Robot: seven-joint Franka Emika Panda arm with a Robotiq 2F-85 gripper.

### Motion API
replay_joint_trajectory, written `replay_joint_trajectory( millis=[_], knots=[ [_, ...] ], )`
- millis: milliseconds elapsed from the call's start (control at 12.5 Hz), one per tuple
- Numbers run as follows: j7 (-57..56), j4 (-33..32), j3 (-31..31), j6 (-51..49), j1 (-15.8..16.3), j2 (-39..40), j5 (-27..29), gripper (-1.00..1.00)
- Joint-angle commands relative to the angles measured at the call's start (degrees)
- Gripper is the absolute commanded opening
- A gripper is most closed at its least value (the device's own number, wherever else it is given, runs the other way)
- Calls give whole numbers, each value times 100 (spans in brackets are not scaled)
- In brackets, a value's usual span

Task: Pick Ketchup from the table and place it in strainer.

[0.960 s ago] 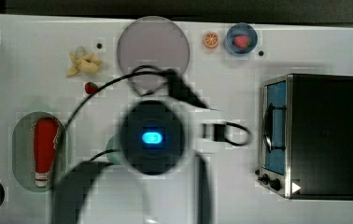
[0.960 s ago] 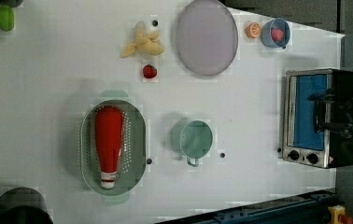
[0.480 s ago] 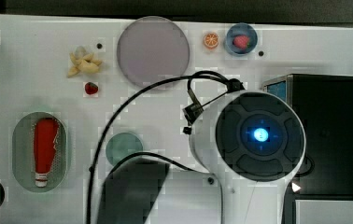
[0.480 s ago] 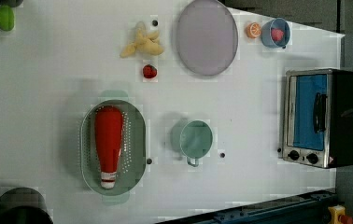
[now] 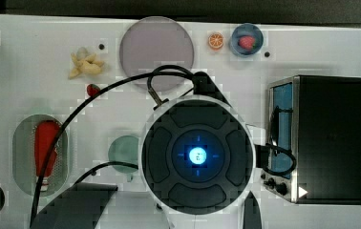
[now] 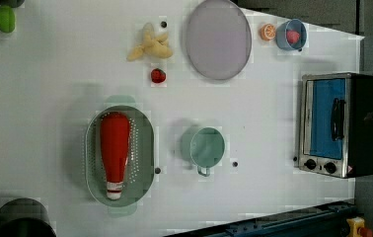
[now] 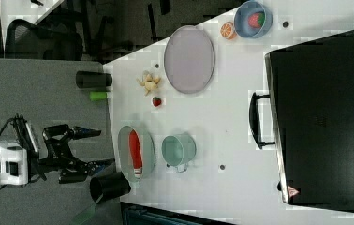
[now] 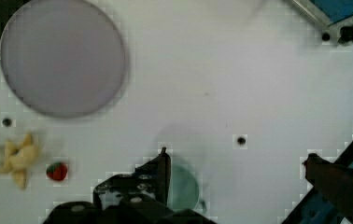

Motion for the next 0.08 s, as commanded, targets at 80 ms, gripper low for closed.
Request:
replay_joint_trajectory(
  millis=[80],
  knots=[
    [25,19,-53,-57,-44,-5,209,100]
  ],
)
